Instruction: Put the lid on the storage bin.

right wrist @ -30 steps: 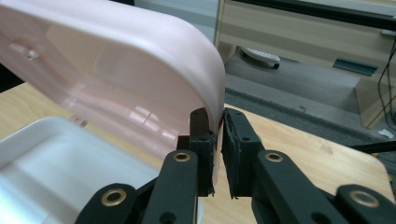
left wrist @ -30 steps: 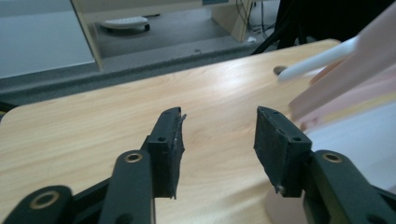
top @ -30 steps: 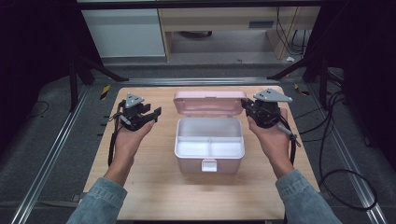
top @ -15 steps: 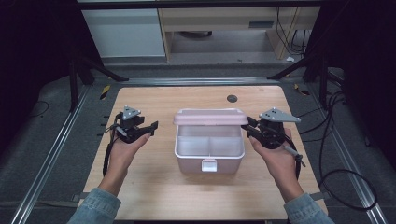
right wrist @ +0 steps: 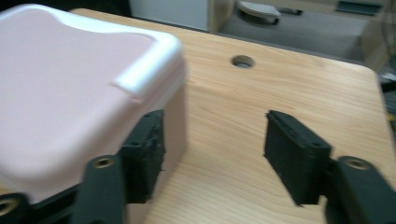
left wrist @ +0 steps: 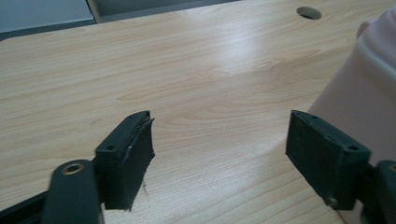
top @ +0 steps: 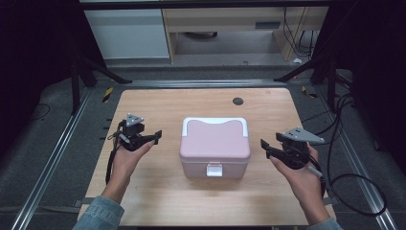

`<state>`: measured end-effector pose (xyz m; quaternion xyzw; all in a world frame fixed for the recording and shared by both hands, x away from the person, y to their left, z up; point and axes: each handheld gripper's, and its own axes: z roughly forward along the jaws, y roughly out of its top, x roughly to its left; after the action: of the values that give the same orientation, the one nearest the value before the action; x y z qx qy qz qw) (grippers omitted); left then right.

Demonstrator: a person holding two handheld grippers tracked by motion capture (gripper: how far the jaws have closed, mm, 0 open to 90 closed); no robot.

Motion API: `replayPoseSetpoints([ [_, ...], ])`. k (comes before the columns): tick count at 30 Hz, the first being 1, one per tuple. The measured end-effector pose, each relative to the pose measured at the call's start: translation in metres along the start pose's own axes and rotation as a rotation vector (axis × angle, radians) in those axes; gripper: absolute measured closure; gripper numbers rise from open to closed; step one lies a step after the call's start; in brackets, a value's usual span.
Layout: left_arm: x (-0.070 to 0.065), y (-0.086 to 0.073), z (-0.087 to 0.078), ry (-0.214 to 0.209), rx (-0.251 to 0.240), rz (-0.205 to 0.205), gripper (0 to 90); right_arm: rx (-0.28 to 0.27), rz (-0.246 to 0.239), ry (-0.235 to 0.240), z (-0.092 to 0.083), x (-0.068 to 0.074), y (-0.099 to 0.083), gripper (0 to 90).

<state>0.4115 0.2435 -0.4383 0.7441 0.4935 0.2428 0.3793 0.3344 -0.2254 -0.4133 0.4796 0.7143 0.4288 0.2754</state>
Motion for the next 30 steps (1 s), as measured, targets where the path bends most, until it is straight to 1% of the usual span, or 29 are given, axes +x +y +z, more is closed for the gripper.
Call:
replayPoseSetpoints([
  [2,0.001,-0.003,0.003,0.020,0.011,0.019,18.3,0.004,0.006,-0.037,0.003,-0.009,-0.003,33.2],
  [3,0.001,-0.004,0.004,0.023,0.014,0.022,15.8,0.011,0.007,-0.061,0.007,-0.015,-0.006,30.7],
  [4,0.003,-0.007,0.006,0.026,0.024,0.026,14.3,0.017,0.014,-0.070,0.010,-0.018,-0.008,29.0],
  [5,0.004,-0.008,0.008,0.031,0.032,0.029,12.4,0.026,0.023,-0.090,0.017,-0.024,-0.012,25.5],
  [7,0.008,-0.014,0.013,0.032,0.050,0.021,10.5,0.046,0.049,-0.103,0.027,-0.033,-0.017,21.1],
  [11,0.020,-0.031,0.025,0.037,0.088,0.005,7.9,0.088,0.082,-0.142,0.055,-0.050,-0.030,15.0],
  [13,0.025,-0.038,0.031,0.039,0.105,-0.014,7.9,0.121,0.095,-0.179,0.067,-0.056,-0.035,14.1],
  [15,0.029,-0.045,0.036,0.040,0.114,-0.021,7.7,0.146,0.101,-0.196,0.081,-0.061,-0.041,12.6],
  [16,0.031,-0.049,0.039,0.043,0.123,-0.029,7.7,0.151,0.107,-0.201,0.084,-0.062,-0.043,12.9],
  [17,0.032,-0.052,0.041,0.044,0.130,-0.035,7.7,0.156,0.124,-0.197,0.090,-0.064,-0.046,12.6],
  [19,0.035,-0.057,0.043,0.058,0.133,-0.035,7.7,0.174,0.156,-0.197,0.098,-0.068,-0.051,12.5],
  [20,0.036,-0.061,0.045,0.067,0.134,-0.034,7.7,0.176,0.164,-0.197,0.100,-0.068,-0.052,12.5],
  [21,0.037,-0.062,0.045,0.071,0.137,-0.037,7.7,0.180,0.181,-0.193,0.103,-0.069,-0.053,12.4],
  [22,0.038,-0.066,0.047,0.070,0.142,-0.038,7.7,0.177,0.188,-0.191,0.105,-0.070,-0.054,12.3],
  [23,0.039,-0.067,0.048,0.074,0.146,-0.034,7.7,0.181,0.191,-0.189,0.108,-0.070,-0.056,12.1],
  [25,0.041,-0.072,0.050,0.087,0.145,-0.032,7.7,0.196,0.192,-0.200,0.113,-0.068,-0.057,12.2],
  [30,0.043,-0.078,0.053,0.094,0.145,-0.014,7.7,0.223,0.189,-0.218,0.124,-0.068,-0.063,11.9],
])
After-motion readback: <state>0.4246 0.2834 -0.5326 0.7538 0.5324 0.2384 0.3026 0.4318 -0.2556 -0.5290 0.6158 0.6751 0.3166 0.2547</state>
